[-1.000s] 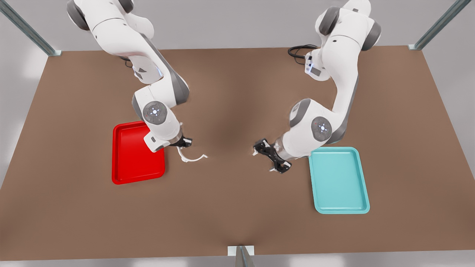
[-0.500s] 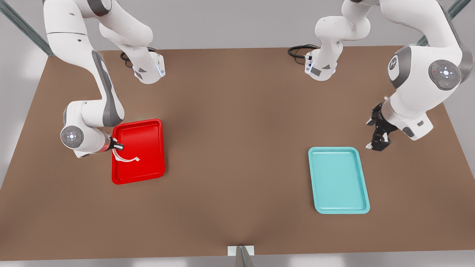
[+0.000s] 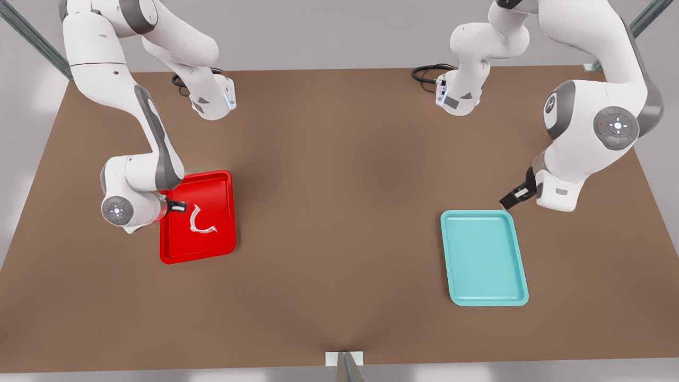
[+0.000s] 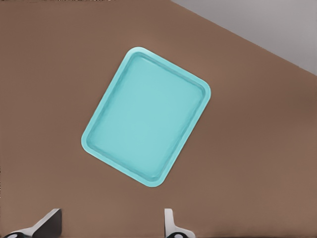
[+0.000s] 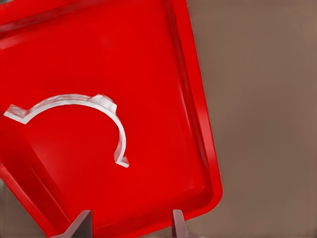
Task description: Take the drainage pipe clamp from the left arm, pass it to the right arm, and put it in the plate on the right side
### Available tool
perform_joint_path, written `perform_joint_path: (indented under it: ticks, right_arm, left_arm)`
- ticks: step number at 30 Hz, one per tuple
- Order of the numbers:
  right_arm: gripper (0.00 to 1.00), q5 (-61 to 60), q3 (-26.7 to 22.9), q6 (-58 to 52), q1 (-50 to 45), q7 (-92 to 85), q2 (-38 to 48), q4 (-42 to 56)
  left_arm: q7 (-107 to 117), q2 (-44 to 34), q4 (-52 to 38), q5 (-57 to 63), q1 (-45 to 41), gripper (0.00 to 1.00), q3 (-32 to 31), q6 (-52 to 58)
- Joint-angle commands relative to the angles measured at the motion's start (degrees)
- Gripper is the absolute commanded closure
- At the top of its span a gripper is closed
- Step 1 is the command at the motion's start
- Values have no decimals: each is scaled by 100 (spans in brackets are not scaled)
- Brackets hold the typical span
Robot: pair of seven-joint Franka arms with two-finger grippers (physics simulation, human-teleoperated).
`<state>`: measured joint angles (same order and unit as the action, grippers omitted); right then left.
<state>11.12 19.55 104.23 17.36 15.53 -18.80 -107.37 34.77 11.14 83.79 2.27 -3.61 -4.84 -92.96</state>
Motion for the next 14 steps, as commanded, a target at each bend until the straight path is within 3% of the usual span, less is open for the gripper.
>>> perform_joint_path:
  ticks: [1,2,4,5,8,14]
  right_arm:
    - [0,-154,242,-938,4,-736,78,856]
    - [0,-162,365,-1396,4,-797,105,1894]
    - [0,-804,252,-1590,180,-1474,912,2326]
    - [0,-813,-161,-1870,-259,-1431,1159,2589]
    - [0,-997,-2051,-2214,-1912,-1509,869,3020]
    - [0,-1103,-1964,-2143,-1938,-1545,966,2941]
  left_arm:
    - [-3363,-6,-3,11,0,0,0,24]
    - [-3372,-6,-20,19,0,0,0,33]
    - [-3381,11,-38,28,-8,0,9,15]
    - [-3390,46,-47,37,-17,0,1,6]
    - [-3390,301,-284,63,-44,0,-8,6]
    - [-3398,301,-284,46,-44,0,-8,6]
